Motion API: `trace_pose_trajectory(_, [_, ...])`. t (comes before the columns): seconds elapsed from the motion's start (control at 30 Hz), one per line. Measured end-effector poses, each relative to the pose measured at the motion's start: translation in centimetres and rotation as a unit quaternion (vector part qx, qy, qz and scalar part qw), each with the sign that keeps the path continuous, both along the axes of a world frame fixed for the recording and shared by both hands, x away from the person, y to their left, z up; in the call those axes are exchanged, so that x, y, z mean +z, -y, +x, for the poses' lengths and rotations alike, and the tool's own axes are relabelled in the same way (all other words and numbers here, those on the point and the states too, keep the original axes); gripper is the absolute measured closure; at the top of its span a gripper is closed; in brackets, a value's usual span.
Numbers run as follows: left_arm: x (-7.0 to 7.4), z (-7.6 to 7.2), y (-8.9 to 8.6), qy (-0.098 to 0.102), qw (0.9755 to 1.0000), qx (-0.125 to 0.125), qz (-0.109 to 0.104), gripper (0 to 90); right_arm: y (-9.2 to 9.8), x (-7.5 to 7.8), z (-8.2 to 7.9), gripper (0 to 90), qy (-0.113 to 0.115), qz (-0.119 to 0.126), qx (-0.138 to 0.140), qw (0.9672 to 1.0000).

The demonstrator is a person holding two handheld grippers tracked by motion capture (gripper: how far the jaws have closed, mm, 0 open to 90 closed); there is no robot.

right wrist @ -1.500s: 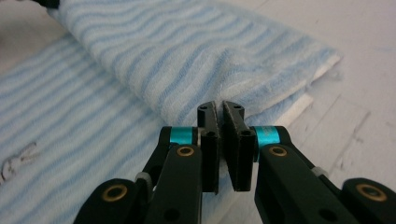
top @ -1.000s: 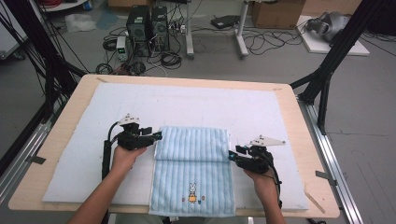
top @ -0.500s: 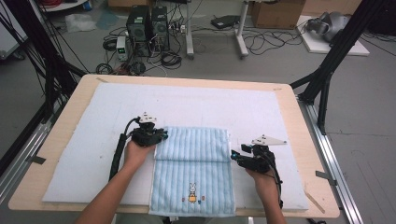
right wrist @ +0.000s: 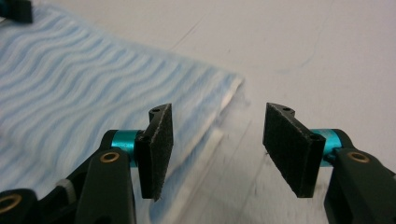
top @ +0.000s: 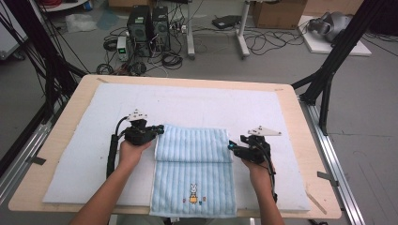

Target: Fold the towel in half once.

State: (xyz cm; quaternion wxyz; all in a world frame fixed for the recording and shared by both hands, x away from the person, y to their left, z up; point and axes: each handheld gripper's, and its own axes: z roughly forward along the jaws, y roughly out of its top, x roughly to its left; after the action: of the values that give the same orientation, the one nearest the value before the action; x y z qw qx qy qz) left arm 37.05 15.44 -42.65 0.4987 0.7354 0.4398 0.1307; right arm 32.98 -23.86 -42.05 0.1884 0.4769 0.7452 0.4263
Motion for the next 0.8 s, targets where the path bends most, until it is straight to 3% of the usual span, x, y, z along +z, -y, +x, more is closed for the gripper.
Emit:
trace_pose_trajectory(0.17, [0.1,-0.1,-0.1,0.002,1.0,-0.003,-0.004,87.2,-2.0,0.5,2.5,42.2,-0.007,-0.028,0.003,0.9996])
trace_pose_trajectory(0.33, [0.2,-0.1,-0.2,0.003,1.0,-0.005,-0.008,87.2,-4.0,-0.5,4.7,42.7,-0.046,-0.083,-0.001,0.9955])
trace_pose_trajectory(0.4, [0.3,-0.2,-0.3,0.003,0.9999,-0.006,-0.012,87.2,-4.4,-1.2,5.3,47.8,-0.062,-0.088,0.0,0.9942])
trace_pose_trajectory(0.47, [0.3,-0.2,-0.3,0.003,0.9999,-0.006,-0.013,87.2,-4.7,-1.7,5.7,55.9,-0.071,-0.112,0.004,0.9912])
trace_pose_trajectory(0.53, [0.3,-0.1,-0.3,0.003,0.9998,-0.007,-0.016,87.2,-4.9,-1.7,5.6,81.0,-0.063,-0.111,0.02,0.9915])
trace_pose_trajectory(0.57, [0.3,-0.2,-0.3,0.005,0.9998,-0.006,-0.018,87.2,-5.2,-1.6,5.5,85.0,-0.055,-0.128,0.026,0.9899])
trace_pose_trajectory(0.63, [0.5,-0.2,-0.4,0.007,0.9996,-0.003,-0.029,87.2,-5.8,-1.4,5.3,85.9,-0.037,-0.15,0.032,0.9875])
trace_pose_trajectory(0.67, [0.6,-0.2,-0.5,0.009,0.9994,-0.003,-0.033,87.2,-5.7,-1.2,5.2,85.8,-0.024,-0.147,0.029,0.9885])
trace_pose_trajectory(0.73, [1.0,-0.4,-0.7,0.012,0.9988,-0.005,-0.046,87.2,-5.0,-0.2,4.7,85.6,0.003,-0.114,0.02,0.9933])
trace_pose_trajectory(0.8, [1.3,-0.7,-0.8,0.018,0.9984,-0.012,-0.053,87.2,-4.4,0.7,4.2,85.3,0.026,-0.096,0.021,0.9949])
